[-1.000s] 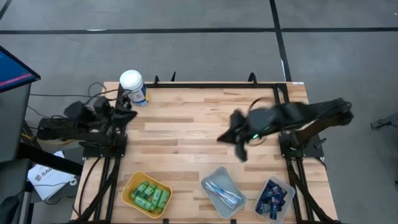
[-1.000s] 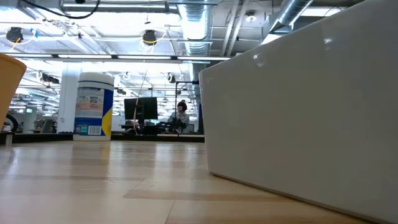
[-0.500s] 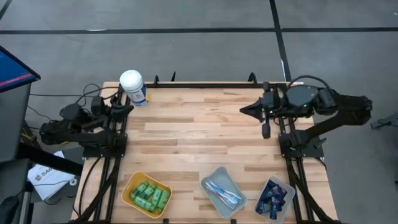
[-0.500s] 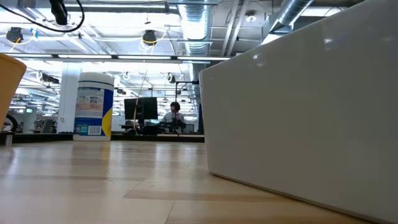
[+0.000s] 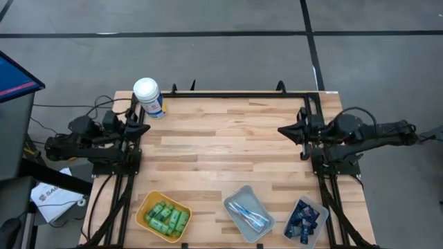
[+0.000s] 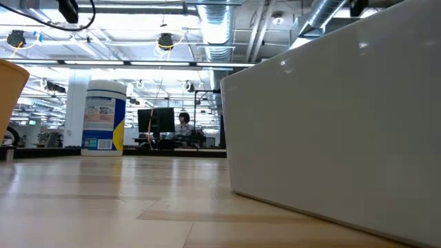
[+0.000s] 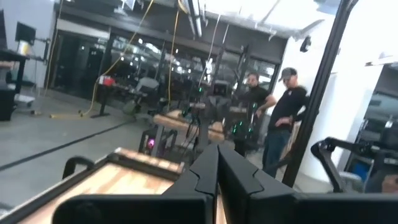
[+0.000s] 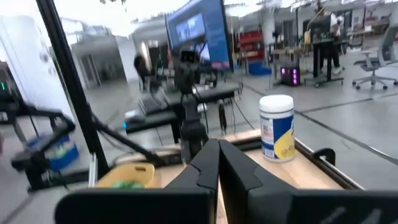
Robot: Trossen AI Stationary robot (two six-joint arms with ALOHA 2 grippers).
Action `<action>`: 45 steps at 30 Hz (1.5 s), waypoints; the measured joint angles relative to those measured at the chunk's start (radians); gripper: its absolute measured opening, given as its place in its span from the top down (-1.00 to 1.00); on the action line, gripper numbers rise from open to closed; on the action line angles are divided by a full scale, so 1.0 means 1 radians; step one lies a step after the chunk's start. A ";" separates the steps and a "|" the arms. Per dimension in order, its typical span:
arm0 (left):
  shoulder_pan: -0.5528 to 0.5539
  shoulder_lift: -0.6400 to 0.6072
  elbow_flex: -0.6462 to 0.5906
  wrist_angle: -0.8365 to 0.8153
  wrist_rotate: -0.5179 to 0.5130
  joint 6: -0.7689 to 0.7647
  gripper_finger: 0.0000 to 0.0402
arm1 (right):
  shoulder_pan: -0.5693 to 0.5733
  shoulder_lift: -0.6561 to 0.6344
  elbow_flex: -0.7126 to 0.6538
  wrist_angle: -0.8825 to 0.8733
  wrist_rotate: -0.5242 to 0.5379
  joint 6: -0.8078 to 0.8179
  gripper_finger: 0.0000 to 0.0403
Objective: Pick & Place Travel size toiletries
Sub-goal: Return to Home Position
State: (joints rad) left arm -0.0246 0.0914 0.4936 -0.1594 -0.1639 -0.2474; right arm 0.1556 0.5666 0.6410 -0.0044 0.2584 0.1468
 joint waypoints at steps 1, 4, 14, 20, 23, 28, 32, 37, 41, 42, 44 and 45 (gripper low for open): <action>0.000 0.000 -0.012 -0.001 0.000 0.003 1.00 | 0.000 -0.034 -0.042 0.031 0.000 0.009 1.00; 0.000 0.000 -0.058 0.004 0.000 0.000 1.00 | 0.001 -0.141 -0.144 0.106 0.000 0.019 1.00; 0.000 0.000 -0.201 0.104 0.004 -0.034 1.00 | -0.002 -0.502 -0.313 0.084 0.005 0.006 1.00; 0.000 0.001 -0.272 0.152 0.003 -0.055 1.00 | -0.001 -0.558 -0.345 0.031 0.006 -0.023 1.00; 0.000 -0.006 -0.316 0.171 0.000 -0.082 1.00 | -0.003 -0.535 -0.366 0.008 0.008 -0.022 1.00; 0.000 -0.011 -0.383 0.198 0.007 -0.159 1.00 | -0.009 -0.561 -0.422 0.016 0.010 0.011 1.00; 0.000 -0.013 -0.430 0.262 0.014 -0.181 1.00 | -0.009 -0.562 -0.456 0.024 0.007 0.025 1.00; 0.000 -0.013 -0.487 0.316 0.047 -0.194 1.00 | -0.005 -0.562 -0.489 0.018 -0.029 0.052 1.00; 0.000 -0.005 -0.487 0.317 0.050 -0.203 1.00 | -0.005 -0.562 -0.521 0.029 -0.051 0.064 1.00; 0.000 -0.005 -0.487 0.319 0.050 -0.203 1.00 | -0.005 -0.562 -0.533 0.056 -0.051 0.064 1.00; 0.000 -0.005 -0.487 0.324 0.050 -0.203 1.00 | -0.005 -0.563 -0.563 0.094 -0.051 0.072 1.00; 0.000 -0.005 -0.487 0.324 0.049 -0.205 1.00 | -0.005 -0.563 -0.578 0.099 -0.051 0.074 1.00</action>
State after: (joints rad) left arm -0.0250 0.0868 0.0063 0.1649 -0.1145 -0.4526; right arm 0.1501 0.0040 0.0627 0.0945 0.2070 0.2213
